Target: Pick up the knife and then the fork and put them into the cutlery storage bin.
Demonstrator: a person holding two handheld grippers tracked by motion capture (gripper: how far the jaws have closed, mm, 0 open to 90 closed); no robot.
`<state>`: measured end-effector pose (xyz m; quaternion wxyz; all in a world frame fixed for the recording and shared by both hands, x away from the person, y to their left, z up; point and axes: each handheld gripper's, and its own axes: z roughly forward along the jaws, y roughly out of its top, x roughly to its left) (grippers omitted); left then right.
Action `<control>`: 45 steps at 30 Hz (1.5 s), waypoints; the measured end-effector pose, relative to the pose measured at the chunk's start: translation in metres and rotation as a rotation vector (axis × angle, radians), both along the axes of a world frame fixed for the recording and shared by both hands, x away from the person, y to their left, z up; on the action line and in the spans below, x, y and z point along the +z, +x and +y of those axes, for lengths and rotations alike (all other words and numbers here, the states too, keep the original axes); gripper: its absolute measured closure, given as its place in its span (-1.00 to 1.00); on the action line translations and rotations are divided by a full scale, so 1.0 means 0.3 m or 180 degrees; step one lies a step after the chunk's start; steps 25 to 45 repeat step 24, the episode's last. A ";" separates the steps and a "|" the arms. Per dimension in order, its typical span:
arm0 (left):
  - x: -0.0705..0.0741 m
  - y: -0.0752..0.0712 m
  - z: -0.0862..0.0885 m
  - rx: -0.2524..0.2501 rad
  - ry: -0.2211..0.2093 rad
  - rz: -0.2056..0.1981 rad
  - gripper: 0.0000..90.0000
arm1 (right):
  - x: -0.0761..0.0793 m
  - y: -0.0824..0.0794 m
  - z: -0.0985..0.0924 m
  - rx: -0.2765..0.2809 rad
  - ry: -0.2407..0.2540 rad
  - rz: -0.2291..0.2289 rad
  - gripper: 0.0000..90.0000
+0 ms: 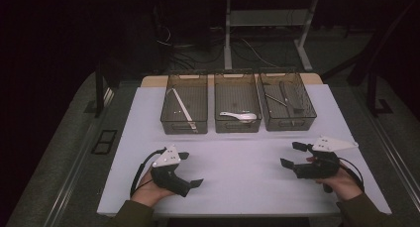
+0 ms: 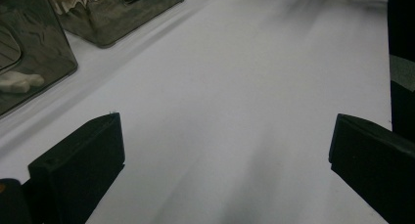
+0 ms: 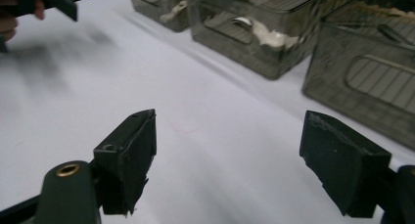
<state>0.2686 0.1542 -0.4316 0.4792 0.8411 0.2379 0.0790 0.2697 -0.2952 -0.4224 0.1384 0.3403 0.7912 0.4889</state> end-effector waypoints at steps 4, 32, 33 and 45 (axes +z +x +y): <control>0.000 0.001 0.000 0.0003 0.0002 0.0011 -1.00 | -0.014 -0.026 -0.002 0.0016 0.0028 -0.0017 -0.52; -0.003 0.002 0.004 0.0014 0.0059 0.0004 -1.00 | -0.055 -0.052 -0.004 0.0035 -0.0062 0.0105 -0.59; -0.003 0.002 0.004 0.0014 0.0059 0.0004 -1.00 | -0.055 -0.052 -0.004 0.0035 -0.0062 0.0105 -0.59; -0.003 0.002 0.004 0.0014 0.0059 0.0004 -1.00 | -0.055 -0.052 -0.004 0.0035 -0.0062 0.0105 -0.59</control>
